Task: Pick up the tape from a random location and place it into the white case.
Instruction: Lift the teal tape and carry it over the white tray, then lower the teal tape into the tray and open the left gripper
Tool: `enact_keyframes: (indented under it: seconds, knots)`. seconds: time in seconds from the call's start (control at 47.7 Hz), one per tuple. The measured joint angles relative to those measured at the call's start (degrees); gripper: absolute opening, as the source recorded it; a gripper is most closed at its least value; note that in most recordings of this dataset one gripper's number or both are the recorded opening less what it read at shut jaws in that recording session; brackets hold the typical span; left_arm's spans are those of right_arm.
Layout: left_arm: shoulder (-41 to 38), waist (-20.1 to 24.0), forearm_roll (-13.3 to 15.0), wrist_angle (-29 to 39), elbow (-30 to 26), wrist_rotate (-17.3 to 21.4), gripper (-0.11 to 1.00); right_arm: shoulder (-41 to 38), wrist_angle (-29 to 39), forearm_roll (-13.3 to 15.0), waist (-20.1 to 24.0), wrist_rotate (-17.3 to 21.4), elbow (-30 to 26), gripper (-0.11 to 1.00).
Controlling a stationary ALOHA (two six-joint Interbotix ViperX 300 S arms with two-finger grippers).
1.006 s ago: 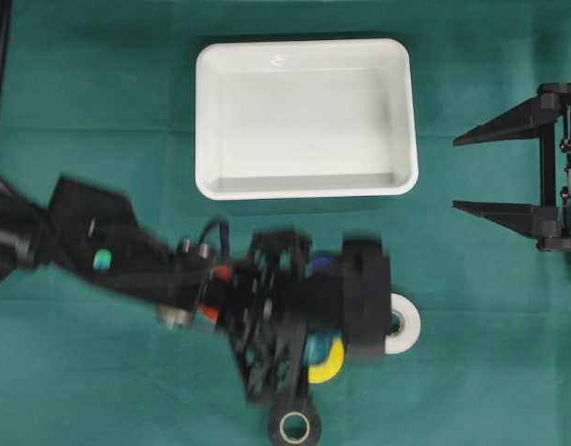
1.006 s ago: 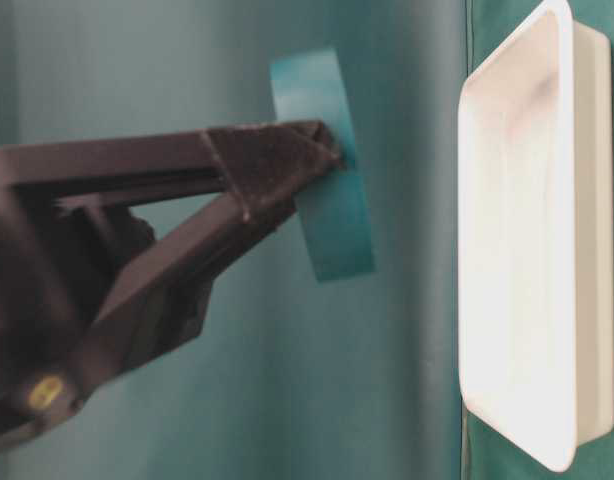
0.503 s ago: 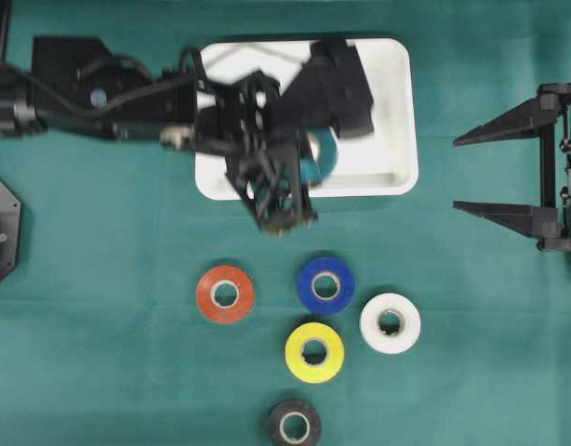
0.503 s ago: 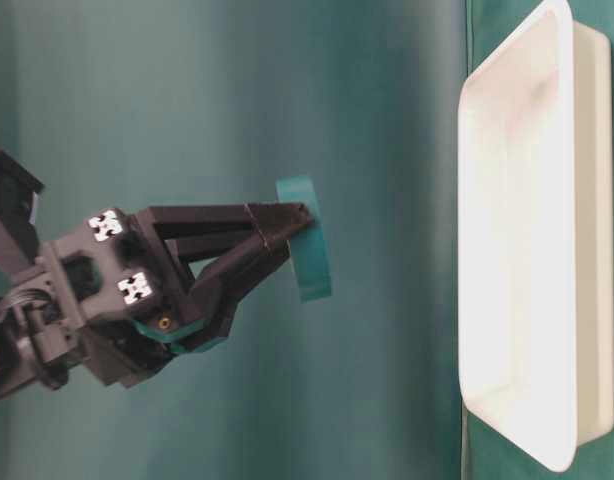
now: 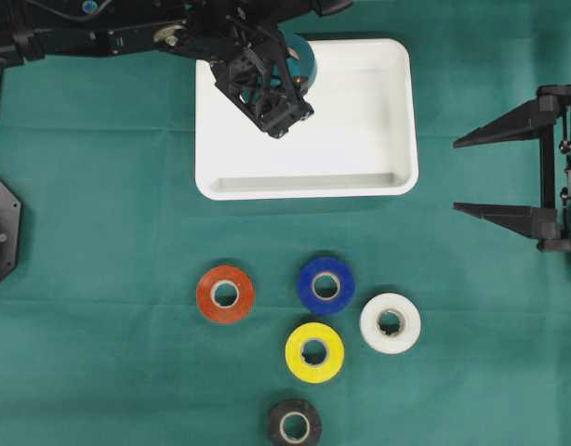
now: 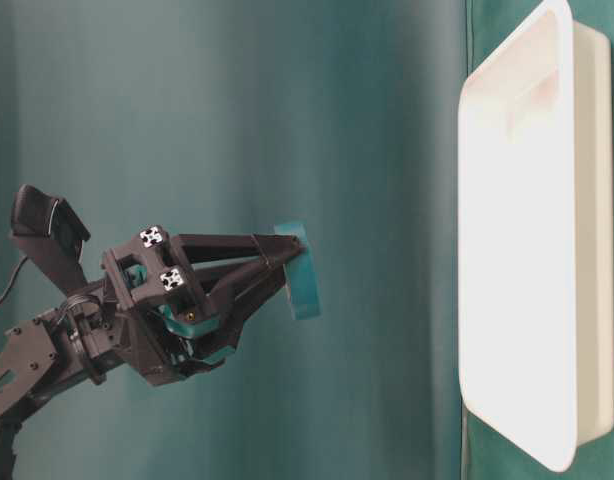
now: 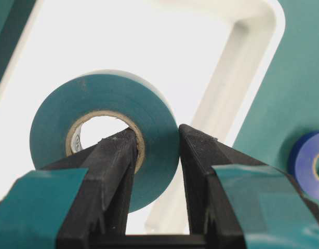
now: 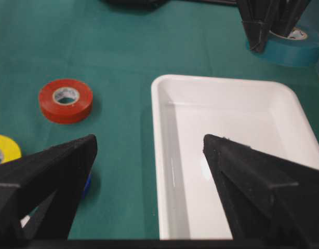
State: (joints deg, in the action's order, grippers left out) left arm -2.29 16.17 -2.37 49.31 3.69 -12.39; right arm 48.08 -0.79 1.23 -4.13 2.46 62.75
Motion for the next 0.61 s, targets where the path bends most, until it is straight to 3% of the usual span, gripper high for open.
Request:
enact_keyframes:
  seconds: [0.608]
  knots:
    - [0.00, -0.09, 0.26, -2.02, 1.23, -0.09, 0.21, 0.00, -0.09, 0.00, 0.00, 0.09, 0.00, 0.93]
